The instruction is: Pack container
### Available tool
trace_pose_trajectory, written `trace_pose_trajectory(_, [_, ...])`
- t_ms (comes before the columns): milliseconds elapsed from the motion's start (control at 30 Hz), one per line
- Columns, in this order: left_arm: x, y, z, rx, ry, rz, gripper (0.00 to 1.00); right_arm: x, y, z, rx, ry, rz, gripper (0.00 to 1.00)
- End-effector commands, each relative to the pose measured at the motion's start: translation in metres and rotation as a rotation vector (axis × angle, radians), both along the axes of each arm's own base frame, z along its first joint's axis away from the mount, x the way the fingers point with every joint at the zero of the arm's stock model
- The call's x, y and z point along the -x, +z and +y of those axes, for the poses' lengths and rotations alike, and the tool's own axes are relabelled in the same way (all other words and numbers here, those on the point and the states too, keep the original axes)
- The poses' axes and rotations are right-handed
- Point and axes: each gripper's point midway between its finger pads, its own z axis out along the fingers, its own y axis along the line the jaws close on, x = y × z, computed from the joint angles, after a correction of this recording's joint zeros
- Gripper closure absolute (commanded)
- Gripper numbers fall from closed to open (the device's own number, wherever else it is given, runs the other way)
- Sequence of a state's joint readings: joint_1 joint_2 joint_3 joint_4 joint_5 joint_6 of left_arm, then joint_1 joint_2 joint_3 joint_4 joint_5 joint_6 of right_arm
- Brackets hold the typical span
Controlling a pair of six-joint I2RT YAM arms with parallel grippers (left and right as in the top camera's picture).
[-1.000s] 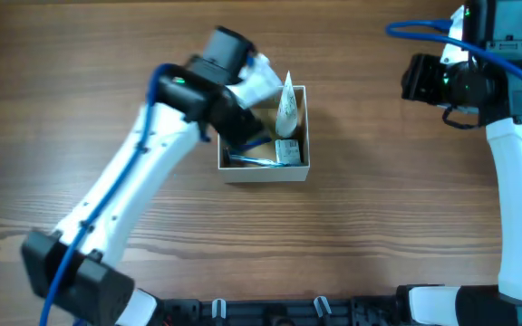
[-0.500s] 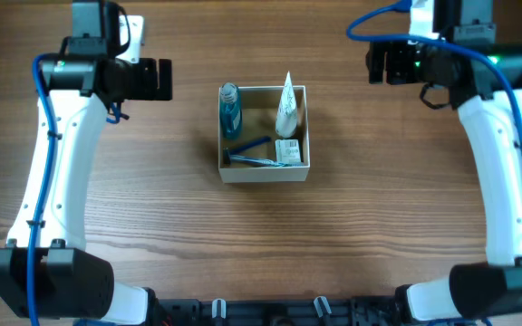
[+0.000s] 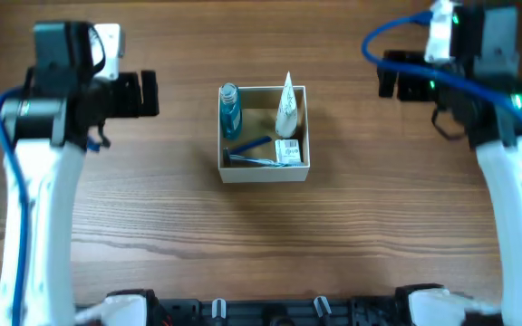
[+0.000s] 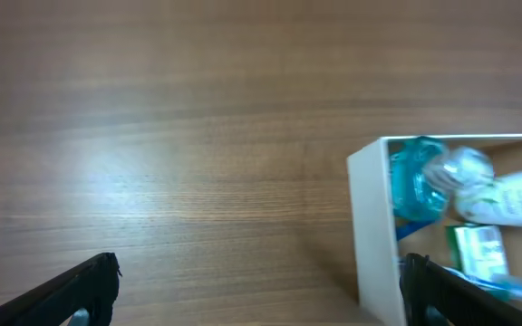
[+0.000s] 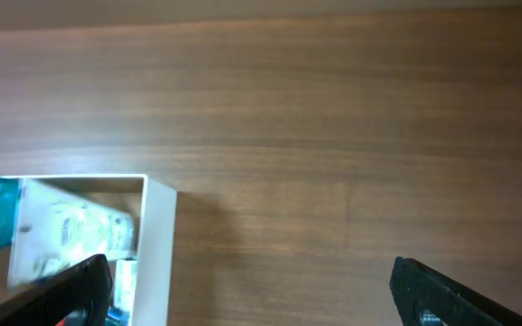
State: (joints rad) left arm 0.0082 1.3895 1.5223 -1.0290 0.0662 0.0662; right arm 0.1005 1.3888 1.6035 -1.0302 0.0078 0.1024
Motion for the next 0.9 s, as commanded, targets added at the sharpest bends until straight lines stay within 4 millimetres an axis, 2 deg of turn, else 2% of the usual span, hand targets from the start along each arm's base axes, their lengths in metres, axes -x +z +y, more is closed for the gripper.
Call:
trace_pose_trajectory(0, [0.039, 0.019, -0.007, 0.025, -0.029, -0.108, 0.0, 0.04, -0.005, -0.005, -0.032, -0.037, -0.063, 0.0])
trace_pose_trajectory(133, [0.078, 0.029, -0.007, 0.024, -0.025, -0.237, 0.0, 0.077, -0.02, -0.011, -0.034, -0.048, -0.171, 0.0])
trace_pose_trajectory(233, [0.115, 0.031, 0.002, 0.032, 0.058, -0.346, 0.0, 0.112, -0.033, -0.019, -0.032, -0.064, -0.258, 0.0])
trace_pose_trajectory(367, [0.145, 0.023, 0.004, 0.031, 0.066, -0.415, 0.0, 0.131, -0.045, -0.021, -0.025, -0.054, -0.313, 0.0])
trace_pose_trajectory(533, [0.155, 0.024, -0.008, 0.08, 0.016, -0.45, 0.0, 0.14, -0.061, -0.026, -0.01, -0.072, -0.29, 0.0])
trace_pose_trajectory(867, [0.168, -0.001, -0.008, 0.079, 0.02, -0.337, 0.0, 0.14, -0.075, -0.026, 0.0, -0.071, -0.219, 0.0])
